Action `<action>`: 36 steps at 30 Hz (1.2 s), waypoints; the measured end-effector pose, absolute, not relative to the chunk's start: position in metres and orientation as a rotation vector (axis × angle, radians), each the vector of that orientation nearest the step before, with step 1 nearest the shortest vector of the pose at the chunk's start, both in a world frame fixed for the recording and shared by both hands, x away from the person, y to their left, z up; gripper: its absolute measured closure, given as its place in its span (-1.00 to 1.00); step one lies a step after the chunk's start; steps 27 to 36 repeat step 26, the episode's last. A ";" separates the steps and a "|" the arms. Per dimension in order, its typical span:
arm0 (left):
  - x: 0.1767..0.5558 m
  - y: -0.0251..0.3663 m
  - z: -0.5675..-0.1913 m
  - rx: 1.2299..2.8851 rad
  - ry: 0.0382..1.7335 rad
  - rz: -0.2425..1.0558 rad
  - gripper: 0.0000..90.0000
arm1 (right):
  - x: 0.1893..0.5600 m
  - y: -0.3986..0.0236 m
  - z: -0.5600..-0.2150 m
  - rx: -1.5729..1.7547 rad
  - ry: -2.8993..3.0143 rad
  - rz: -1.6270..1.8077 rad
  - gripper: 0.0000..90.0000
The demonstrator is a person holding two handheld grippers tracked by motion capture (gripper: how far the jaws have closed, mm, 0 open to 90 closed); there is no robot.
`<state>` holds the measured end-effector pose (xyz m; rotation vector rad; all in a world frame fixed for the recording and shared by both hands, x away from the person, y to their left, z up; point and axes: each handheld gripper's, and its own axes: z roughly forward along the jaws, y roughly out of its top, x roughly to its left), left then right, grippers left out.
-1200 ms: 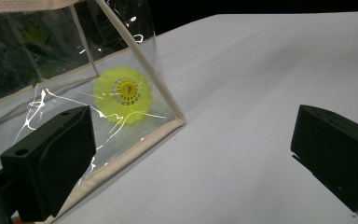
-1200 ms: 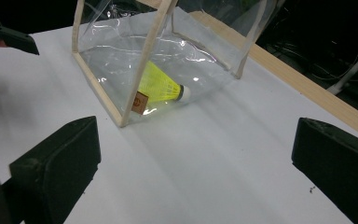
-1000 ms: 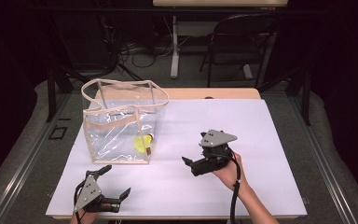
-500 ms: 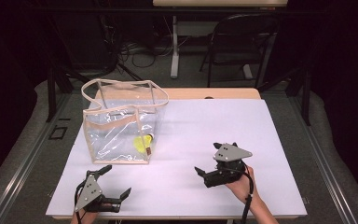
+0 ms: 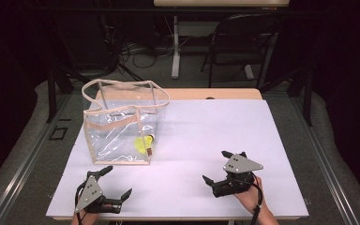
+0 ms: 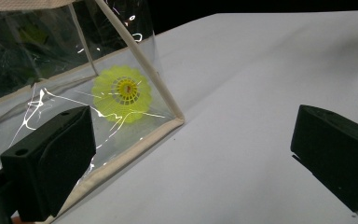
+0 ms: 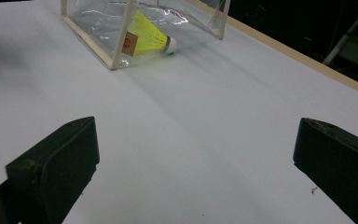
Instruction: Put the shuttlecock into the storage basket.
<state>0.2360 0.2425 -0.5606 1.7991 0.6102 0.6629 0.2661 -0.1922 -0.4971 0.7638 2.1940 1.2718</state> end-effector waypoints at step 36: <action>0.236 0.241 -0.561 1.809 0.601 0.657 -1.00 | 0.238 -0.217 -0.529 0.777 2.115 1.292 -1.00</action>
